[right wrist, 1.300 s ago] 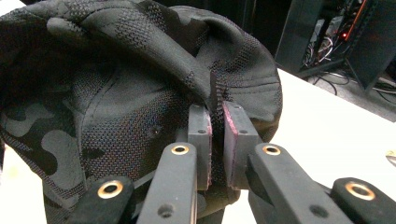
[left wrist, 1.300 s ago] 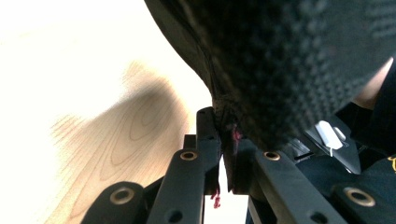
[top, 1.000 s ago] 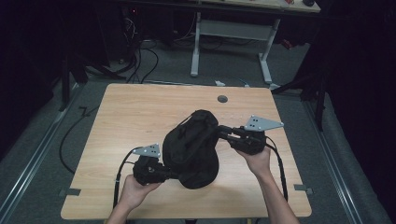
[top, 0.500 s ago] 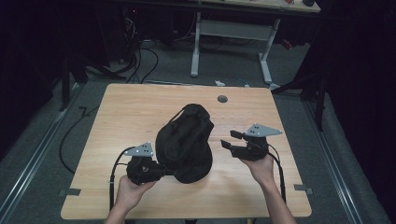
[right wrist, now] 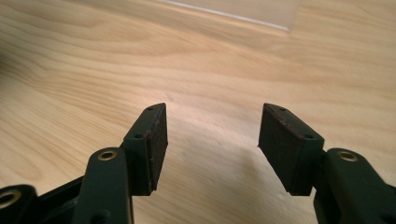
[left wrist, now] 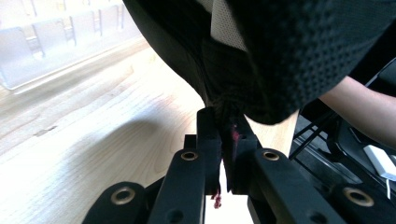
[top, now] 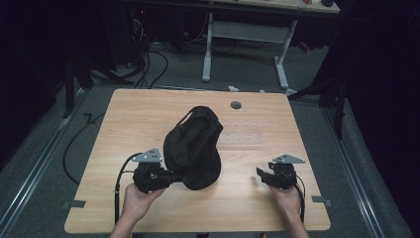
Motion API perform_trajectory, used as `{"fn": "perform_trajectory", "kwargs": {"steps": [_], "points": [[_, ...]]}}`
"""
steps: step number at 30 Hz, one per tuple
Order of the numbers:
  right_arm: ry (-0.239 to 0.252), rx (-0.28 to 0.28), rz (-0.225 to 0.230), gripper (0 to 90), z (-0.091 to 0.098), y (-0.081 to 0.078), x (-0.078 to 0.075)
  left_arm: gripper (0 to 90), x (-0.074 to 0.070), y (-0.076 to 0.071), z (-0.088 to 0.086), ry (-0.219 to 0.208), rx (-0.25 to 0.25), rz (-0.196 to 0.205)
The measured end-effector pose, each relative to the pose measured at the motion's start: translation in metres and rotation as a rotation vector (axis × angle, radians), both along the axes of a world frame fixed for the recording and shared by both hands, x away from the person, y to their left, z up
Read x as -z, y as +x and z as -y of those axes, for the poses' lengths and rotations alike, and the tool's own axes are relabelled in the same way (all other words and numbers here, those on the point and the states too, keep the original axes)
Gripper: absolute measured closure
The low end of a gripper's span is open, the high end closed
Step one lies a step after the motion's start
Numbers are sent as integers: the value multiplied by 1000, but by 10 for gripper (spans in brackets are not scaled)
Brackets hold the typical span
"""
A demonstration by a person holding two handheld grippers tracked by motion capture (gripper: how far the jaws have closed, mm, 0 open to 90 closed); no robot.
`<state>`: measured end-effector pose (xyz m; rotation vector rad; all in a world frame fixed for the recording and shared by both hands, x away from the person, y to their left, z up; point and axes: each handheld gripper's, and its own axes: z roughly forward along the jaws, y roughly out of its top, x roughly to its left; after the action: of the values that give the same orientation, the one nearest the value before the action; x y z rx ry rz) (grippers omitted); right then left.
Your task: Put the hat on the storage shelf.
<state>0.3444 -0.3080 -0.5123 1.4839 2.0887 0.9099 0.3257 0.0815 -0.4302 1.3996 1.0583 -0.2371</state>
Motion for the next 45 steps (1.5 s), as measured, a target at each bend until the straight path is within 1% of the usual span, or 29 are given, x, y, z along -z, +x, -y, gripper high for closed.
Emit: {"fn": "perform_trajectory", "kwargs": {"steps": [3, 5, 6, 9, 11, 15, 17, 19, 25, 27, 32, 37, 42, 45], "points": [[-22, 28, 5, 417, 4, -2, 8, 863, -3, 1, -2, 3, -15, 7], [-41, 37, 0, 401, 5, -2, 14, 862, -6, 2, -4, 2, -30, 16], [-50, 36, 34, 390, 5, -4, 18, 862, -7, 2, -5, 1, -37, 21], [-40, 57, 32, 371, 6, -4, 18, 863, -11, 3, -9, -7, -65, 34], [-48, 60, 35, 365, 5, -4, 18, 862, -13, 3, -12, -10, -92, 45], [-45, 56, 33, 352, 5, -4, 18, 862, -17, 6, -18, -23, -132, 47], [-45, 53, 32, 347, 5, -4, 18, 862, -19, 7, -20, -18, -152, 57], [-45, 52, 31, 344, 5, -4, 18, 862, -22, 9, -21, -26, -171, 65], [-44, 50, 31, 342, 5, -4, 18, 862, -28, 22, -23, -54, -204, 70], [-45, 50, 31, 342, 5, -4, 18, 862, -29, 28, -22, -42, -216, 75], [-44, 50, 31, 342, 5, -4, 18, 862, -33, 43, -20, -30, -242, 75], [-42, 51, 30, 342, 5, -4, 18, 862, -41, 58, -18, -2, -276, 94], [-42, 50, 30, 341, 5, -4, 18, 862, -49, 70, -21, 5, -313, 100], [-42, 50, 29, 341, 6, -4, 18, 862, -50, 75, -20, 21, -334, 105]]}}
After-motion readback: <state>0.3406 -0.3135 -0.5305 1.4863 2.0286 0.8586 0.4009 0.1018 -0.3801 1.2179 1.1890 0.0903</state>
